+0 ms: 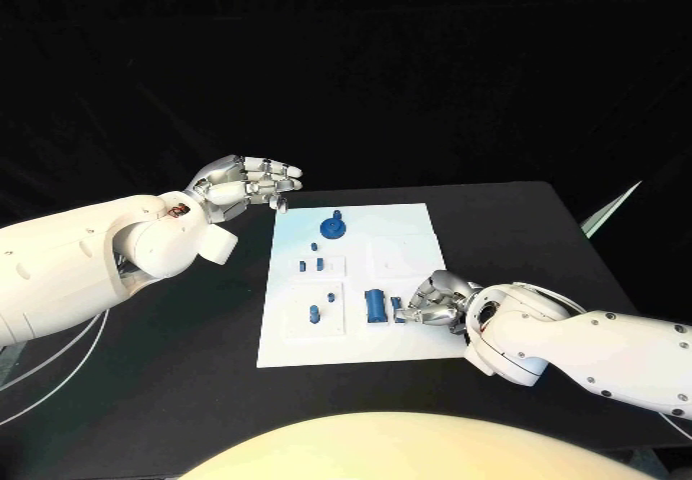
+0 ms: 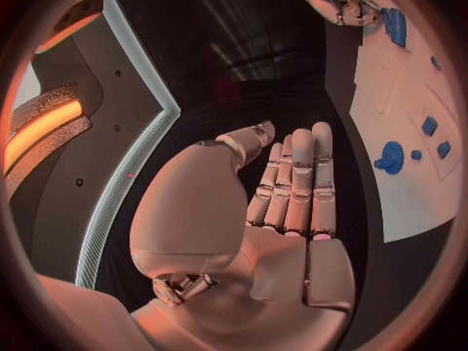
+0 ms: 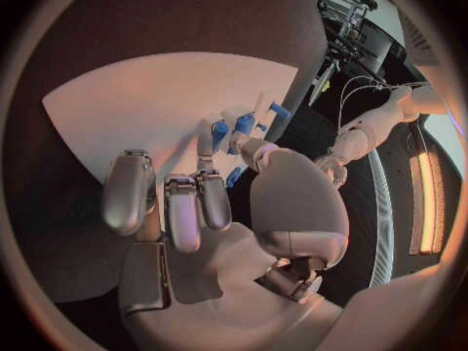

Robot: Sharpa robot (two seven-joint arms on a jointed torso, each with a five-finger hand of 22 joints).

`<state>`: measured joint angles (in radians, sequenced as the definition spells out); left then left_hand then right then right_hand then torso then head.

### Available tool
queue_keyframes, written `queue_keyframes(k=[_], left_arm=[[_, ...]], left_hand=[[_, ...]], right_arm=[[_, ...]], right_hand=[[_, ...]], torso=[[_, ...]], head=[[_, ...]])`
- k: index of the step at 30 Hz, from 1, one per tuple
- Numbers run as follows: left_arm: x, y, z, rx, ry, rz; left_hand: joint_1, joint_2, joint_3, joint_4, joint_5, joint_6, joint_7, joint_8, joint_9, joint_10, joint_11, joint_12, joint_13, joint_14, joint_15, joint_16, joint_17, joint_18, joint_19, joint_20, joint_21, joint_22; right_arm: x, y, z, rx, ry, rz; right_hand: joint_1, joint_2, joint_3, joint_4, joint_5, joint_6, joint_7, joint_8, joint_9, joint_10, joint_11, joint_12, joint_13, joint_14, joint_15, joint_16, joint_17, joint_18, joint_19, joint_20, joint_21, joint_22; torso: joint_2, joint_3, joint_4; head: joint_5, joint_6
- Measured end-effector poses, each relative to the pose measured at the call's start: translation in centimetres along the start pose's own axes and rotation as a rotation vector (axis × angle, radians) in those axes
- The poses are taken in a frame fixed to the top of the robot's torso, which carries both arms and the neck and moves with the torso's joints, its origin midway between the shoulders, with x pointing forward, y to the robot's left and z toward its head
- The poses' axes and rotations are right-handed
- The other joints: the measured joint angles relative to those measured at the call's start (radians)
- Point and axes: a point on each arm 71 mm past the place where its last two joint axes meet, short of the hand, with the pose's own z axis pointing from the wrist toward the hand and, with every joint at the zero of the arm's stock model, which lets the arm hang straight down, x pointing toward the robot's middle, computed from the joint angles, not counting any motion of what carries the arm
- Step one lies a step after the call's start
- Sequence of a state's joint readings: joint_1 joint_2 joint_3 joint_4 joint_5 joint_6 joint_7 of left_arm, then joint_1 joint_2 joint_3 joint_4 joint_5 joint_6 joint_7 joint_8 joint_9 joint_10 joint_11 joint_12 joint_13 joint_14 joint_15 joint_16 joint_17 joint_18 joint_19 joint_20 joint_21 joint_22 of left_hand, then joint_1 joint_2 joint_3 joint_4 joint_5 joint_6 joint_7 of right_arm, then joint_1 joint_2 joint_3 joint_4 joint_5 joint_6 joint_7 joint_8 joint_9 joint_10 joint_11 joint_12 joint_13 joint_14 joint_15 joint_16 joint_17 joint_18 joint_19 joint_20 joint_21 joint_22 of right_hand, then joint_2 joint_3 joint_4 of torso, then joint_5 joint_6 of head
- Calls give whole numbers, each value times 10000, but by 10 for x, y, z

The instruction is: Assemble the parts on the task board

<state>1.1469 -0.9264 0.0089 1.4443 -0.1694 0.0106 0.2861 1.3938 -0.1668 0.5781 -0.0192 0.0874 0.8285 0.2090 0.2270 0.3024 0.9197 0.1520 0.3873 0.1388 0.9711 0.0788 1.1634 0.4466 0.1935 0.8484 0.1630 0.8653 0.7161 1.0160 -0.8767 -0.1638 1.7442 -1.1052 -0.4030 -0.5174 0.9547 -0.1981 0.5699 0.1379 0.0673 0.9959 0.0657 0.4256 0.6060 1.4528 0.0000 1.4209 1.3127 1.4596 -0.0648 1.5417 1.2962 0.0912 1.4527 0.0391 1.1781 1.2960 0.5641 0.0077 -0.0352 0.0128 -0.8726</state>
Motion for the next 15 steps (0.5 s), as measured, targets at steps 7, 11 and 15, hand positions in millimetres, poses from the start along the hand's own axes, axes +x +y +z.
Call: queue_keyframes(k=[7,11,15], left_arm=[[0,0,0,-24,-2,6],[0,0,0,-32,-4,9],[0,0,0,-38,-3,10]], left_hand=[[0,0,0,0,0,0,0,0,0,0,0,0,0,-1,0,0,-2,0,0,0,0,-2],[0,0,0,0,0,0,0,0,0,0,0,0,0,0,0,0,-2,-1,0,0,0,-2],[0,0,0,0,0,-1,0,0,-1,0,0,1,0,-1,0,0,-3,0,0,0,0,-2]], right_arm=[[-1,-3,-1,26,68,-39],[-2,-6,-1,130,122,-96],[-2,-8,0,207,111,-122]], right_hand=[[-32,-32,0,1,0,0,0,0,0,0,0,0,0,0,0,0,0,-1,0,0,0,0],[-31,-30,-47,-47,0,0,-1,0,0,0,0,0,0,0,0,0,0,-1,0,0,0,0],[-30,-30,-60,-60,0,0,-1,0,0,0,0,0,0,0,0,0,0,-1,0,0,0,0]], torso=[[4,0,3],[4,0,5],[4,-10,5]], head=[[-9,0],[-10,0],[-7,0]])
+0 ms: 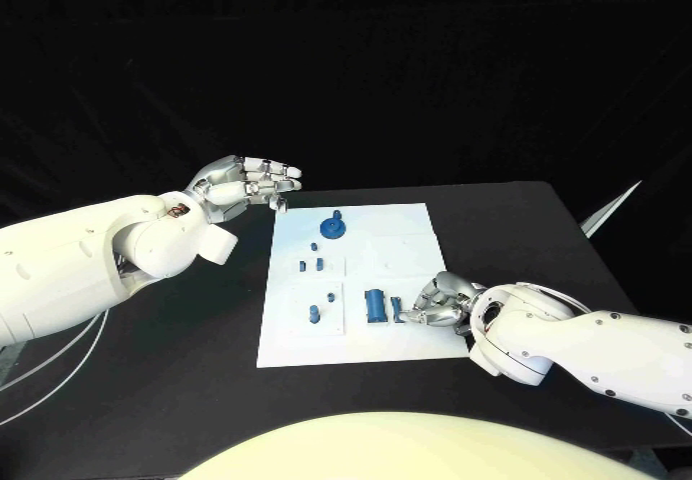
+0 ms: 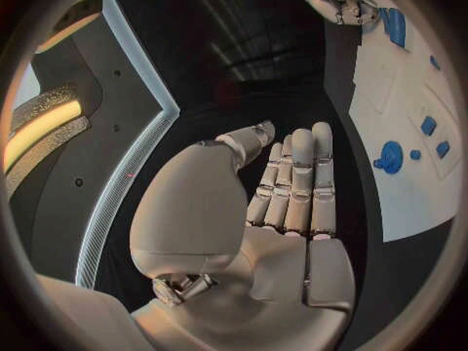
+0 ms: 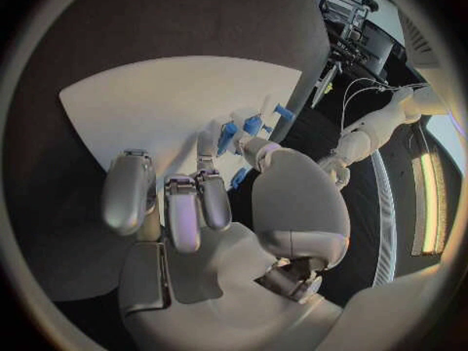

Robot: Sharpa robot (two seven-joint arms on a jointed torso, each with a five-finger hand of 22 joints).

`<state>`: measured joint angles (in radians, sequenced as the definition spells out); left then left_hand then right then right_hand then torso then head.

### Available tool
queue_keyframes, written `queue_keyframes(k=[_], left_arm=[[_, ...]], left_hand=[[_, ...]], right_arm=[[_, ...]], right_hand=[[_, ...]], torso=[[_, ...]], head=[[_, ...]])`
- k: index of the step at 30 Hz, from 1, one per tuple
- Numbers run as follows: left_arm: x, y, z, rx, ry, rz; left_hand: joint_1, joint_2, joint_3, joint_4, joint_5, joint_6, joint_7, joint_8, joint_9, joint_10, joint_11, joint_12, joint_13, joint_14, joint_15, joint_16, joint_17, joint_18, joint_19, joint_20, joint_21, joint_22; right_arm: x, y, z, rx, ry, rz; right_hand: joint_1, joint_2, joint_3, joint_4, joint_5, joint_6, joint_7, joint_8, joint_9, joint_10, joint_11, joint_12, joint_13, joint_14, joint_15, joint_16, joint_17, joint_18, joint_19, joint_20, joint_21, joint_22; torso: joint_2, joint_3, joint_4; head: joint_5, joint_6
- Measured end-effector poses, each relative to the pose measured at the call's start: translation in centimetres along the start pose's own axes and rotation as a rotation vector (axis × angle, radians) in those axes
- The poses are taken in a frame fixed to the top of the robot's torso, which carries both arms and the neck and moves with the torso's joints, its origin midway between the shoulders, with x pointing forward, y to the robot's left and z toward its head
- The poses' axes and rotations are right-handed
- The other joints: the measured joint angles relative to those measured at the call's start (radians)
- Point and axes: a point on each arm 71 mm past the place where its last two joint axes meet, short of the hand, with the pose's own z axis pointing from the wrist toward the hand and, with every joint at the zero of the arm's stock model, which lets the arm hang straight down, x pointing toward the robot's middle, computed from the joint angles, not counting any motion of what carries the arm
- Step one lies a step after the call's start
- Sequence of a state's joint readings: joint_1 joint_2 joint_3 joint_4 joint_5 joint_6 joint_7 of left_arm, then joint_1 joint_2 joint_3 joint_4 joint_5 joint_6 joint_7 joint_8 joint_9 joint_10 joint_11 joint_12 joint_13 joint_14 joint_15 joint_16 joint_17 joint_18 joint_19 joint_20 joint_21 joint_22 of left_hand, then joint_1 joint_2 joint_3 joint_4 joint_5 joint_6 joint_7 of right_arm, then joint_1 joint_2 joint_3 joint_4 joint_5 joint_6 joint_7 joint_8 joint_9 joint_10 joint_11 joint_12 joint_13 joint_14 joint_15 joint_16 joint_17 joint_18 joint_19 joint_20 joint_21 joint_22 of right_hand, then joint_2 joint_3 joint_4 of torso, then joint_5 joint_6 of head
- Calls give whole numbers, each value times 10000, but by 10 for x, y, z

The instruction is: Assemble the parts on the task board

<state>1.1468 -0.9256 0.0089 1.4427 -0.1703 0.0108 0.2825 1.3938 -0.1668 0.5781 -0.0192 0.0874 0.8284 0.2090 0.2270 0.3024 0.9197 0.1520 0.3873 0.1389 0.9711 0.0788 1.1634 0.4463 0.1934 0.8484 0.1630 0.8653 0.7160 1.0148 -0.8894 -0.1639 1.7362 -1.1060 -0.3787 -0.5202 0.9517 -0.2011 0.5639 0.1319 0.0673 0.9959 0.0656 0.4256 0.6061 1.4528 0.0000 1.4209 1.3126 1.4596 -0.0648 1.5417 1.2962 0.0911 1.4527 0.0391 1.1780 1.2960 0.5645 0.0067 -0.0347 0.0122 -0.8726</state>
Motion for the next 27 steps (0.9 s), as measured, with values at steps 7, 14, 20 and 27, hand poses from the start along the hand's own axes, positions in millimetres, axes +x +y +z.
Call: queue_keyframes(k=[7,14,20,27], left_arm=[[0,0,0,-1,8,-1],[0,0,0,-3,10,0],[0,0,0,-3,9,2],[0,0,0,10,9,2]], left_hand=[[0,0,0,0,0,-32,31,0,0,0,0,0,0,0,0,0,0,0,0,0,0,0],[0,0,0,0,0,-33,32,0,0,0,1,0,0,0,0,0,0,0,0,0,0,0],[0,0,0,0,0,-33,31,0,0,0,0,0,0,0,0,0,0,0,0,0,0,0],[0,0,0,0,0,-32,32,0,0,0,1,0,0,0,0,0,0,0,0,0,0,0]], right_arm=[[0,2,5,20,-54,-92],[1,2,10,87,-16,-212],[1,1,11,104,-108,-240],[-2,-1,8,-105,-449,-44]], right_hand=[[144,145,0,0,0,1,0,0,0,0,0,0,0,0,0,0,0,0,0,-1,0,0],[146,145,-37,-39,0,34,-36,108,147,0,0,0,0,0,0,0,0,0,0,-1,0,0],[146,145,-37,-39,0,113,-113,123,226,0,-1,0,0,0,0,0,0,1,0,-1,0,0],[146,145,-37,-39,0,48,-50,116,71,0,-1,0,0,0,0,0,0,1,1,-1,0,0]], torso=[[6,4,14],[7,0,12],[2,-3,6],[-12,-4,-6]], head=[[19,0],[45,0],[46,0],[39,0]])
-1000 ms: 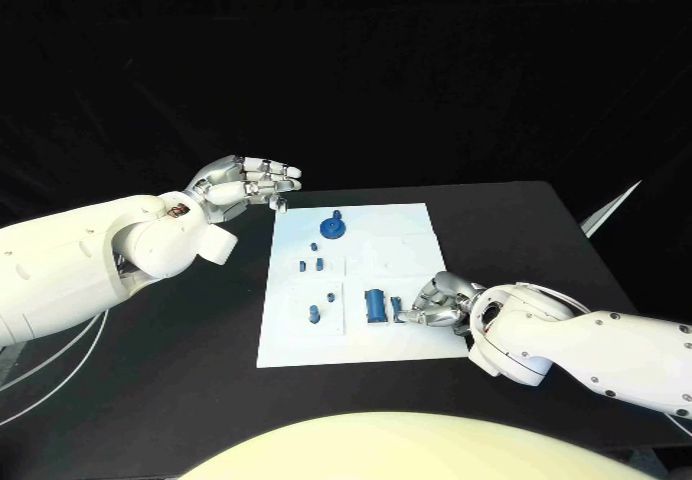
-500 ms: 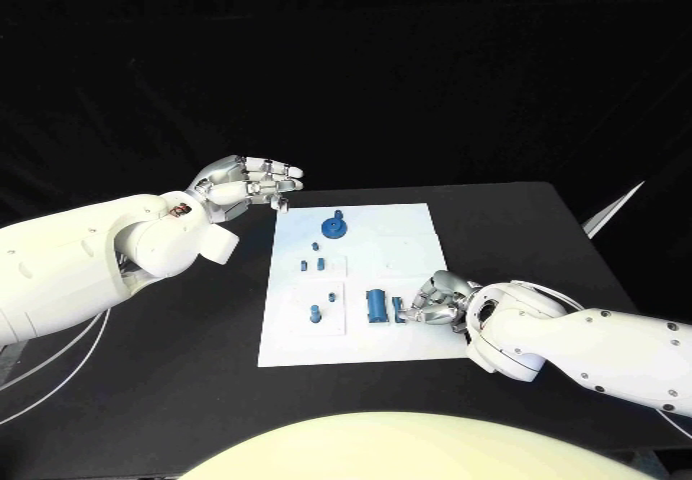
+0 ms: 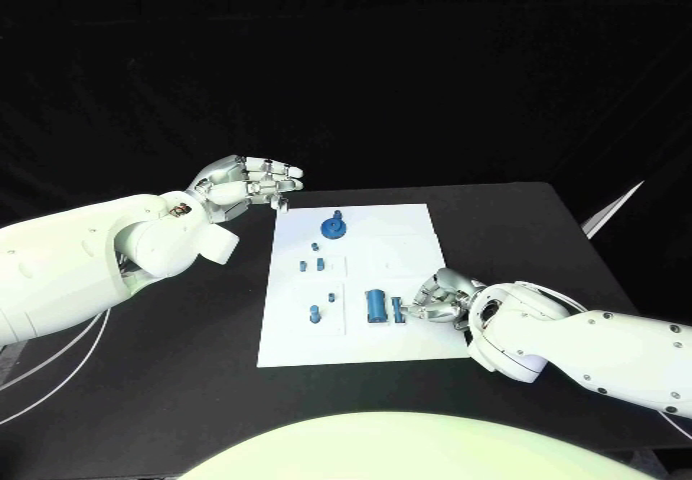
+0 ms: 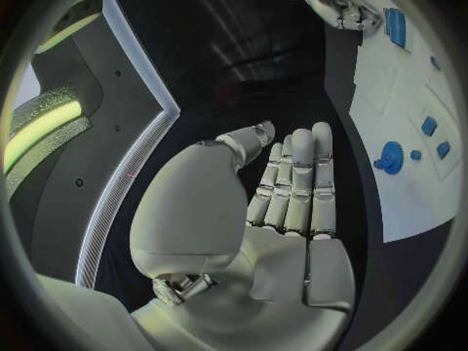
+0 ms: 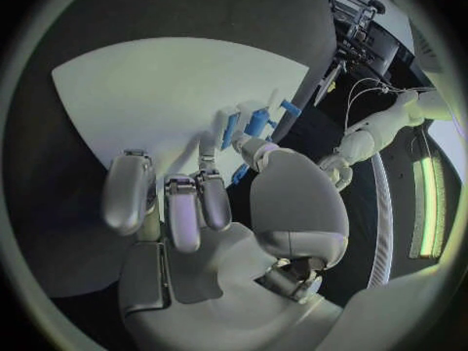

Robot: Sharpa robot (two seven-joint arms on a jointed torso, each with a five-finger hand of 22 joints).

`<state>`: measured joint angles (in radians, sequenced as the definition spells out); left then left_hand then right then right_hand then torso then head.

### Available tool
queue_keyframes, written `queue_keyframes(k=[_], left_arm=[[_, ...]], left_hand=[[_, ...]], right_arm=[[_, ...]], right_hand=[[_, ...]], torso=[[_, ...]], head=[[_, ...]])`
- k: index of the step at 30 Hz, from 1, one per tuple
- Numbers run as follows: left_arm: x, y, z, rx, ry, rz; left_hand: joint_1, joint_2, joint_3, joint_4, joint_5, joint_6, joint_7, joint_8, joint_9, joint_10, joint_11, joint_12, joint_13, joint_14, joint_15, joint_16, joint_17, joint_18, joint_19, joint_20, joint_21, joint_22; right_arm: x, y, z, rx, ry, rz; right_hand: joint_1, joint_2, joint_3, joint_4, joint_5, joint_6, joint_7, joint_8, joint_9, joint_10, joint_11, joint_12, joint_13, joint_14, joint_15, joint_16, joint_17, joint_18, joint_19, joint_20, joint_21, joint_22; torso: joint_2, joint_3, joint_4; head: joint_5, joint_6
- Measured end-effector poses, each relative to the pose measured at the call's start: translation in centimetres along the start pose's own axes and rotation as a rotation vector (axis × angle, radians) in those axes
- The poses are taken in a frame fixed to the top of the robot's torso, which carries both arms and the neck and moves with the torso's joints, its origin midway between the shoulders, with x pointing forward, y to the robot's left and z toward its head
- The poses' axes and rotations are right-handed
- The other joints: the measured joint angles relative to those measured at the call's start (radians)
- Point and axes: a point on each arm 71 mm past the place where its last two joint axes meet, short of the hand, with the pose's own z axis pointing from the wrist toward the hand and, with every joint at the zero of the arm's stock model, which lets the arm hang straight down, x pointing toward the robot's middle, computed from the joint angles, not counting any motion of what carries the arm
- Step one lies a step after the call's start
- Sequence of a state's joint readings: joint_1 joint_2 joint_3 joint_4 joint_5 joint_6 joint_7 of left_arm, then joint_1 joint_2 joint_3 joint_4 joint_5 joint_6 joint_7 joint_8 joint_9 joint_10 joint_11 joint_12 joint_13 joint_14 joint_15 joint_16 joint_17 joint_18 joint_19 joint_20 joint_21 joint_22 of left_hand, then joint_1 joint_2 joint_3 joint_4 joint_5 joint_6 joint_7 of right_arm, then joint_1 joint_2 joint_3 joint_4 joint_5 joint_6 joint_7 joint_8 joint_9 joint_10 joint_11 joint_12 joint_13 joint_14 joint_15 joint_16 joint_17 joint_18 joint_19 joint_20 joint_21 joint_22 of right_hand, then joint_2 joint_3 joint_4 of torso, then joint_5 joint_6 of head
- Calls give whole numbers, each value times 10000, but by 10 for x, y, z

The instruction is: Assemble the parts on the task board

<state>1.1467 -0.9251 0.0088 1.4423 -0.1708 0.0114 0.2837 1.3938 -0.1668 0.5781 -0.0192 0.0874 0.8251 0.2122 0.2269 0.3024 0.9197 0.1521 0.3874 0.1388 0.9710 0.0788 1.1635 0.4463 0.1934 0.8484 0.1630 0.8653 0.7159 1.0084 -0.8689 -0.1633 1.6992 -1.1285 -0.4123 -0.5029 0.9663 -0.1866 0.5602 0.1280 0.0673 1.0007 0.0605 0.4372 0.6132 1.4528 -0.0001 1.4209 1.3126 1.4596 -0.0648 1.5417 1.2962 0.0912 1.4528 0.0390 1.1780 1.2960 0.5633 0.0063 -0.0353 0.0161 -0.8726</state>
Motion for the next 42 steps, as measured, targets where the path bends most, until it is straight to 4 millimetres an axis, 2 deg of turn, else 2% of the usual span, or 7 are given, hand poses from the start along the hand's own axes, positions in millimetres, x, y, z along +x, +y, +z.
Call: queue_keyframes(k=[11,16,27,28,29,33,42], left_arm=[[-6,5,4,188,-525,-144],[-10,15,9,372,-1114,-397],[-27,36,33,1019,-2977,-1030],[-27,36,34,1025,-3028,-1042],[-27,36,34,1023,-3022,-1043],[-26,36,32,994,-3088,-993],[0,37,31,930,-3642,-743]], left_hand=[[-5,-4,3,5,0,-5,-2,1,0,-30,34,164,0,-607,74,-418,-300,-2,-190,185,-493,-309],[-8,-6,253,259,-1,-166,-57,117,0,-88,88,346,0,-1294,266,-2385,-1274,-2,-851,461,-2131,-1422],[-206,-204,-194,1369,-1,-913,-412,381,-76,-331,340,-1632,-642,-2085,914,-8396,-2262,-3,-796,1223,-7032,-5016],[-419,6,-483,1089,-3,-1140,-600,359,-366,-589,146,-1857,-690,-2455,760,-8729,-2468,-22,-1145,929,-7230,-5303],[-1018,264,-1170,1052,-58,-1975,-805,47,-753,-1586,-6,-2104,-774,-3313,554,-9108,-2755,-731,-1968,648,-7407,-5553],[-2988,953,-3357,617,-393,-4910,-1400,-1006,-1779,-5054,-620,-2913,-1028,-6259,-38,-10271,-3524,-1226,-5014,-440,-7944,-6210],[-9923,1544,-5055,270,-677,-7365,-1926,-1810,-2619,-8075,-1257,-3540,-1205,-8818,-607,-11260,-4143,-1265,-7639,-1297,-8416,-6845]], right_arm=[[-47,12,9,-2807,-624,3190],[-88,11,28,-3597,-1498,4952],[-150,5,72,-4365,-2991,6789],[-152,5,73,-4386,-3048,6825],[-152,6,72,-4395,-3045,6827],[-149,6,70,-4373,-3098,6940],[-129,26,51,-4593,-3764,8204]], right_hand=[[999,86,-375,-375,0,-1414,757,-760,-302,-1462,550,-3213,-450,102,466,-1410,-503,488,-1511,482,-5722,-1160],[1373,49,-415,-415,0,-2358,1049,-875,-405,-3893,964,-7106,-3500,-2324,876,-5450,-5614,716,-3180,907,-8909,-3008],[2227,192,-355,-356,0,-2606,1250,-1557,-1743,-5203,1593,-11302,-9687,-5131,1987,-11766,-8233,721,-5793,2133,-11038,-7727],[2220,196,-390,-390,-2,-2736,1322,-1839,-2191,-5356,1533,-11637,-10349,-5501,1940,-12279,-8749,690,-6129,2014,-11065,-8551],[1986,428,-643,-613,-3,-3462,1076,-2153,-2791,-6177,1389,-11968,-10734,-6493,1745,-12712,-9388,701,-6879,1713,-11165,-9213],[179,1139,-2866,-834,-274,-6562,280,-3175,-4355,-9894,782,-13008,-11840,-10269,1233,-13979,-11056,54,-10258,752,-11356,-10969],[-7107,1717,-4530,-1130,-443,-9233,-366,-3936,-5653,-13283,247,-13861,-12750,-13578,807,-14997,-12452,-472,-13435,-78,-11618,-12434]], torso=[[-216,-109,-115],[-419,-178,-179],[-913,-208,-189],[-933,-202,-184],[-932,-202,-184],[-901,-203,-178],[-686,-165,-21]], head=[[1,0],[37,28],[140,804],[148,833],[149,832],[129,856],[22,1518]])
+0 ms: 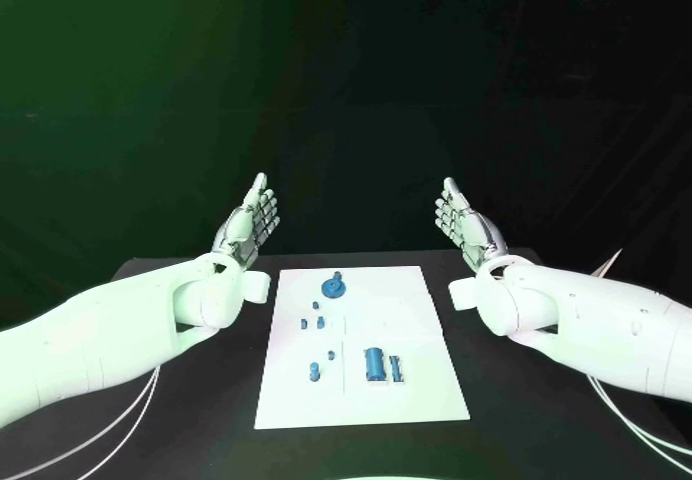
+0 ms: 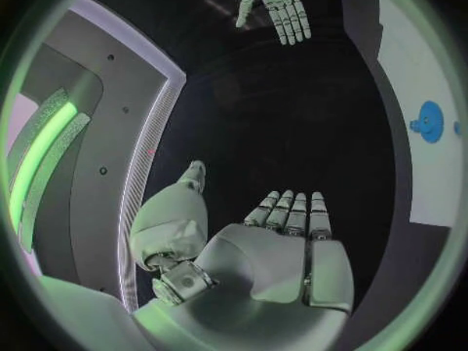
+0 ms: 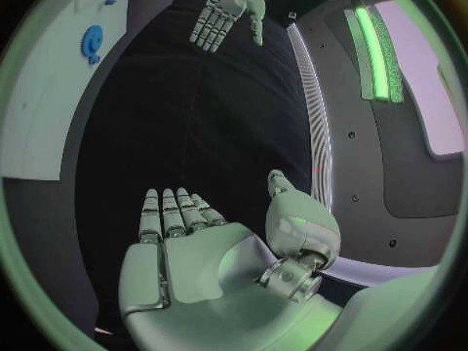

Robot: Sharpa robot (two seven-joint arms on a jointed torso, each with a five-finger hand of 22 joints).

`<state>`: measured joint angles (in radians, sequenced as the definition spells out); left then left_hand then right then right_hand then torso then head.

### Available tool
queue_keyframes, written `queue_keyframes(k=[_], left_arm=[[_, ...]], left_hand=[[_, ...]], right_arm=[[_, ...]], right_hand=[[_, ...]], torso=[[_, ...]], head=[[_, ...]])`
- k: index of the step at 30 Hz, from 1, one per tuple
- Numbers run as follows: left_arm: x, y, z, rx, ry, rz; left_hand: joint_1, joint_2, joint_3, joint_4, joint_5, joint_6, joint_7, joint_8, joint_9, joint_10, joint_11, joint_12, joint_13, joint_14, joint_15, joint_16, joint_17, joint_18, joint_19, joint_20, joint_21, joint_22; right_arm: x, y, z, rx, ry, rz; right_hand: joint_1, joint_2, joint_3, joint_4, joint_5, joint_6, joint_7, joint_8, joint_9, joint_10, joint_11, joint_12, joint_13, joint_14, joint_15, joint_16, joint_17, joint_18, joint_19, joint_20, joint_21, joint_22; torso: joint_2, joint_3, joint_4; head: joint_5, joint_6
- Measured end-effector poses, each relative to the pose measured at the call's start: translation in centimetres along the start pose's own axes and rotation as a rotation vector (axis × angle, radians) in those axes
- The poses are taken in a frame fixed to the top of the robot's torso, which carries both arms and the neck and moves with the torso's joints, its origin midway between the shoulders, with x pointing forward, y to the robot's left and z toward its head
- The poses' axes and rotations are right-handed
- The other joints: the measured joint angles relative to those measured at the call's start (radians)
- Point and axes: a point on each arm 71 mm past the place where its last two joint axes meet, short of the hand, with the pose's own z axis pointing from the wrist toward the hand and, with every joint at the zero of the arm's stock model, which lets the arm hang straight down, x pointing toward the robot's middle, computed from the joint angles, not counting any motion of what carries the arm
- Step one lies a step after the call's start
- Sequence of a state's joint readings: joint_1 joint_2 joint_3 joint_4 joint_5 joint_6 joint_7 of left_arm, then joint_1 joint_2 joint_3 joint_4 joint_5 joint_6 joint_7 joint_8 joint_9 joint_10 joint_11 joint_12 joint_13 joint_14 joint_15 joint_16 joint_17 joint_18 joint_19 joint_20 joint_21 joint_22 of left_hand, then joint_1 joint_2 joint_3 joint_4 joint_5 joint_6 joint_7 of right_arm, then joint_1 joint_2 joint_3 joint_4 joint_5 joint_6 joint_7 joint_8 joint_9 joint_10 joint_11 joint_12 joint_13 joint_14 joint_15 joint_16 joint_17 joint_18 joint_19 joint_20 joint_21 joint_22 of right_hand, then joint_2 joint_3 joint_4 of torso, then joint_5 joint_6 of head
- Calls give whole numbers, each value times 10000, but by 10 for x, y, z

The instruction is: Assemble the parts on the task board

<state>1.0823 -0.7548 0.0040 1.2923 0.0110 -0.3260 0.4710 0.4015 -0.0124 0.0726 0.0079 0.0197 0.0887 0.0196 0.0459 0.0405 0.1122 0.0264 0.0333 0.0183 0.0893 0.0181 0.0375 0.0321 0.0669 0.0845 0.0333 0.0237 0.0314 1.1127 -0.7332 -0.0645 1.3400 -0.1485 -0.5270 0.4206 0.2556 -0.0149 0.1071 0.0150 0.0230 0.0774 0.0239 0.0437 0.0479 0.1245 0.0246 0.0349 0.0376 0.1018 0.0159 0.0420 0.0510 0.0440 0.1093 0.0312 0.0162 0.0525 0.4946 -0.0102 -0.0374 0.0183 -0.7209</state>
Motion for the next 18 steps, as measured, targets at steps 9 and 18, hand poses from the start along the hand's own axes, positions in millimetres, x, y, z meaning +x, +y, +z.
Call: queue_keyframes(k=[9,18], left_arm=[[38,1,-25,37,-1055,605],[55,-2,-40,110,-1612,948]], left_hand=[[-3085,143,-119,-121,-31,-517,-126,-214,-228,-535,-177,-197,-42,-668,-102,-133,-158,-426,-526,-190,-28,-137],[-3938,173,-122,-123,-88,-850,-178,-328,-278,-961,-211,-198,-65,-735,-161,-281,-212,-442,-619,-243,-114,-181]], right_arm=[[27,13,-31,-21,-1085,1141],[31,16,-37,15,-1327,1286]], right_hand=[[-1923,141,-466,-54,-63,-565,-135,-193,-314,-783,-158,-197,-222,-703,-140,-171,-335,-75,-621,-205,-1,-357],[-2447,175,-521,-105,-64,-719,-191,-308,-396,-1053,-211,-197,-305,-899,-162,-323,-430,-76,-835,-276,-1,-441]], torso=[[342,71,255],[477,100,362]], head=[[-144,945],[-182,1200]])
